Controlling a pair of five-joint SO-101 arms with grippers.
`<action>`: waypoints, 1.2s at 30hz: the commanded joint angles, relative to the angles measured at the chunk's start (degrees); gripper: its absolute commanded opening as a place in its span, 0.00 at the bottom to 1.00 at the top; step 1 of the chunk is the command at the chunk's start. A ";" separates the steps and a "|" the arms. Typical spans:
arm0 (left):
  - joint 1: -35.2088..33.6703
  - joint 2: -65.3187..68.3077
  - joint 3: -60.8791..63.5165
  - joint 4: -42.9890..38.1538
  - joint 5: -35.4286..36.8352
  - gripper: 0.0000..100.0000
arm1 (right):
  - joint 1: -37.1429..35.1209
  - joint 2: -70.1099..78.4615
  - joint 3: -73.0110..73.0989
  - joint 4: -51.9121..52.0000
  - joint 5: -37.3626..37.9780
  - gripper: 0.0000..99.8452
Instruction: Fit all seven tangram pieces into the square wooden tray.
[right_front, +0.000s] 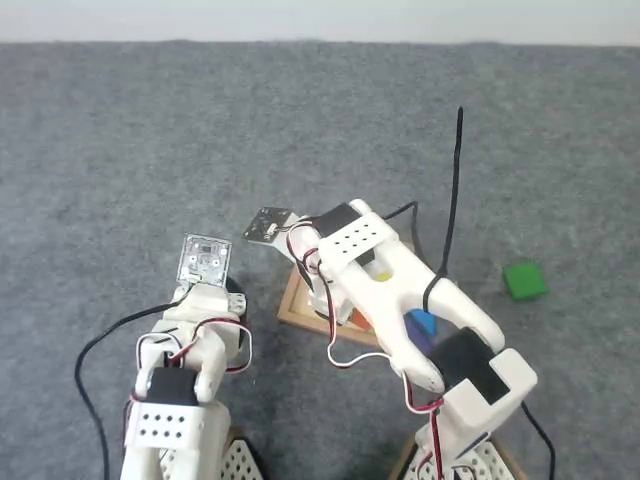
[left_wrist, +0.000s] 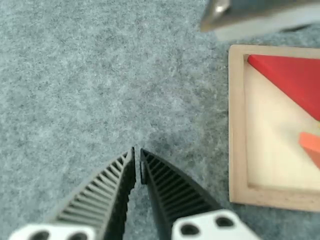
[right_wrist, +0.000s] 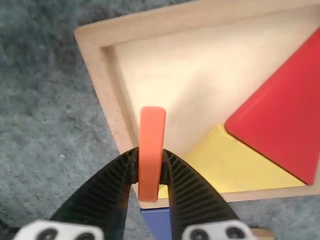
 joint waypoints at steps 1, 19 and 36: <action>-0.26 -0.70 -0.48 0.09 0.26 0.02 | -1.98 -3.38 -0.26 -0.40 0.62 0.01; -0.26 -0.70 -0.48 0.09 0.26 0.02 | -4.62 -3.38 0.88 -1.98 -0.70 0.03; -0.26 -0.70 -0.48 0.09 0.26 0.02 | -0.31 -3.47 0.44 -5.49 -0.79 0.12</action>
